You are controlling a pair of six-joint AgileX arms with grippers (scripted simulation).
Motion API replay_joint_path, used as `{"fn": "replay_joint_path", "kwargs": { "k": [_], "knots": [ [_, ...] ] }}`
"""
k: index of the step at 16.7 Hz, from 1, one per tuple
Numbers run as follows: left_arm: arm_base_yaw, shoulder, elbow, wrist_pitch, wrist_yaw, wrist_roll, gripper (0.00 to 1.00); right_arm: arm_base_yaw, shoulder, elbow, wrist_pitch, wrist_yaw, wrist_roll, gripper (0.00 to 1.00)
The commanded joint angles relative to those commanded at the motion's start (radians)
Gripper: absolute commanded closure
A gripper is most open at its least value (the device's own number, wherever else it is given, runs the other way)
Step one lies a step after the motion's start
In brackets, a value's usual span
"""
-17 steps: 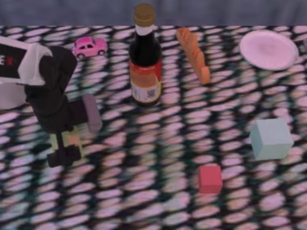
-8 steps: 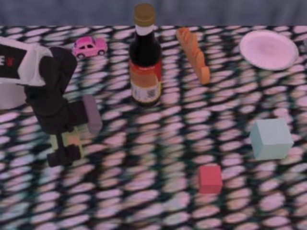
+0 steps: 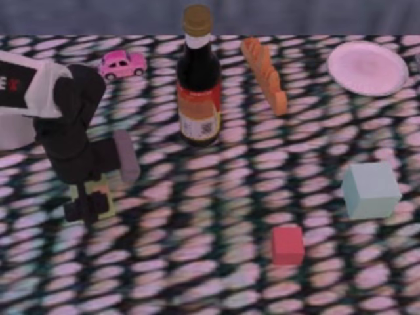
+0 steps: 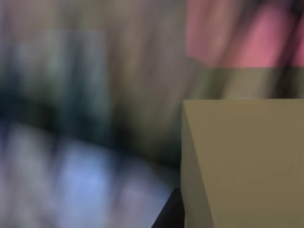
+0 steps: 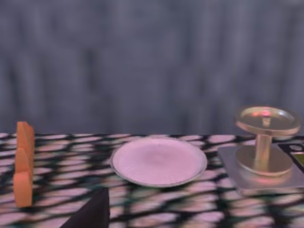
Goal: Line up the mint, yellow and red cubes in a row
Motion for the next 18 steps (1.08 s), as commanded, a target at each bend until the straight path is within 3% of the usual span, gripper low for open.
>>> {"fn": "replay_joint_path", "kwargs": {
  "k": [11, 18],
  "knots": [
    [0.000, -0.032, 0.015, -0.039, 0.008, -0.007, 1.00, 0.000, 0.000, 0.000, 0.000, 0.000, 0.000, 0.00],
    [0.018, -0.144, 0.124, -0.267, 0.006, -0.011, 1.00, 0.000, 0.000, 0.000, 0.000, 0.000, 0.000, 0.00]
  ]
}}
